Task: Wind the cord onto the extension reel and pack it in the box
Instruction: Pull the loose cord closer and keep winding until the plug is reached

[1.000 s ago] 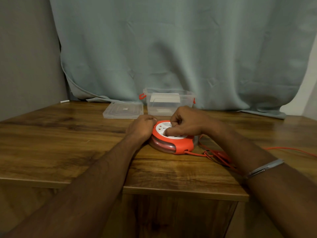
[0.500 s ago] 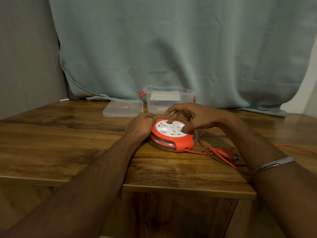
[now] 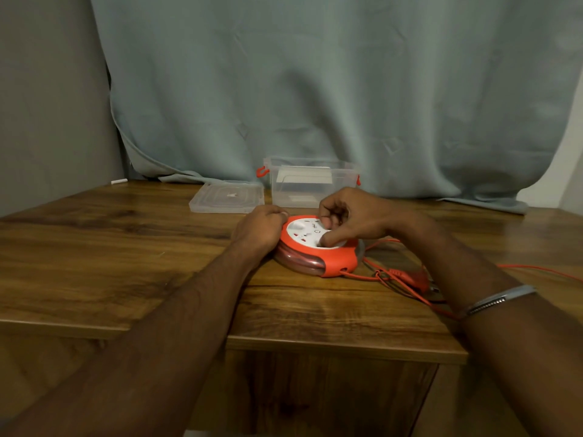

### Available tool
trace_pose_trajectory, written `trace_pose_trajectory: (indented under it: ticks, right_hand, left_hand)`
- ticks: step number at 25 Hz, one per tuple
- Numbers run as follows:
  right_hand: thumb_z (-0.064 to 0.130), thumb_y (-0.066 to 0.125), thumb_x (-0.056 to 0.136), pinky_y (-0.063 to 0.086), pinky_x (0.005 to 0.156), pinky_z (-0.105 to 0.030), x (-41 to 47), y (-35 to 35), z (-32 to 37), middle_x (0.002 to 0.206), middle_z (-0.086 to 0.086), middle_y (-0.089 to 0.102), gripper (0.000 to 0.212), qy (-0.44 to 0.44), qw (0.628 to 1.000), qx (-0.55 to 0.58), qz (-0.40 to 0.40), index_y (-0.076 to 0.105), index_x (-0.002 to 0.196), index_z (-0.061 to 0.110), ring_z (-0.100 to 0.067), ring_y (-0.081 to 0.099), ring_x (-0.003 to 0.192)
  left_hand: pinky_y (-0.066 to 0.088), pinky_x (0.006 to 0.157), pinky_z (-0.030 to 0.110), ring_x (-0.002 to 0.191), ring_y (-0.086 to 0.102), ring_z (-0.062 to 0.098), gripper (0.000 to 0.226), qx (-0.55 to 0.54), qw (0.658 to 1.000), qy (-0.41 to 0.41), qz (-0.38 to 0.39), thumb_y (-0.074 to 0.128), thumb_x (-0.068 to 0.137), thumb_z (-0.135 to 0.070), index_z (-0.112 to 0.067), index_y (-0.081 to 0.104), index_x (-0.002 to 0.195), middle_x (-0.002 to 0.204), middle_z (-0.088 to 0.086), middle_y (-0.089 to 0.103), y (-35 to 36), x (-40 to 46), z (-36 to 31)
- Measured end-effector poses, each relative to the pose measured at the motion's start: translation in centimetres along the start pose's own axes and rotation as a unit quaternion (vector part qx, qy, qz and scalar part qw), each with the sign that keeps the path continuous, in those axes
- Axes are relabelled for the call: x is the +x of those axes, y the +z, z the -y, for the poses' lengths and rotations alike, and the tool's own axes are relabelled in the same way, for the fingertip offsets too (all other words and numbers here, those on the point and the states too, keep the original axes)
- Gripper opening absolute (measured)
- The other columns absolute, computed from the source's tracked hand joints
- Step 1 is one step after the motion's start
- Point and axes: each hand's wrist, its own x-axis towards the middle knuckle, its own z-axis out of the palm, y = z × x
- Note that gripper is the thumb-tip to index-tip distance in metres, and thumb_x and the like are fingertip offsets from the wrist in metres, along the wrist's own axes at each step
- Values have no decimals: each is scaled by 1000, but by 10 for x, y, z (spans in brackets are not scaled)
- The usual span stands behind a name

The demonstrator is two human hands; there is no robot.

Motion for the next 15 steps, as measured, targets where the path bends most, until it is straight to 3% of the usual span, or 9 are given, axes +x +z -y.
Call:
trace_pose_trajectory:
  ticks: [3, 7, 11, 13, 15]
  right_hand:
    - [51, 81, 56, 43, 59, -31, 0, 2, 4, 57, 11, 57, 39, -3, 1000, -22, -15, 65, 68, 18, -5, 50, 56]
    - [54, 83, 72, 33, 46, -15, 0, 6, 11, 46, 11, 50, 47, -6, 999, -34, -23, 61, 61, 15, -2, 44, 45]
    - [48, 80, 83, 31, 44, -17, 3, 14, 16, 43, 8, 49, 49, -22, 998, -47, -47, 60, 58, 12, -4, 42, 42]
    - [39, 81, 86, 31, 46, -17, 3, 14, 19, 46, 8, 53, 39, -44, 996, -47, -56, 66, 63, 11, -4, 43, 43]
    - [17, 82, 82, 37, 52, -18, -1, 2, 15, 61, 5, 67, 6, -57, 997, -21, -55, 76, 81, 15, -2, 48, 48]
  left_hand:
    - [46, 105, 46, 118, 61, 27, 37, -1, 1000, -1, 0, 50, 95, -38, -24, 69, 123, 131, 3, 67, -1, 0, 1]
    - [45, 107, 47, 121, 59, 27, 37, -4, 1000, -4, -2, 52, 95, -38, -23, 68, 125, 135, 4, 65, 0, 0, 1]
    - [47, 106, 48, 120, 60, 28, 39, -11, 1000, -3, 8, 50, 96, -37, -21, 66, 128, 136, 6, 64, 0, 0, 0]
    - [47, 105, 47, 118, 61, 27, 38, -12, 1000, -7, -1, 51, 96, -37, -22, 67, 127, 135, 5, 65, 0, 0, -1]
    - [48, 104, 47, 116, 61, 26, 36, -13, 1000, -10, -1, 51, 96, -36, -22, 68, 125, 132, 4, 67, 0, 0, -1]
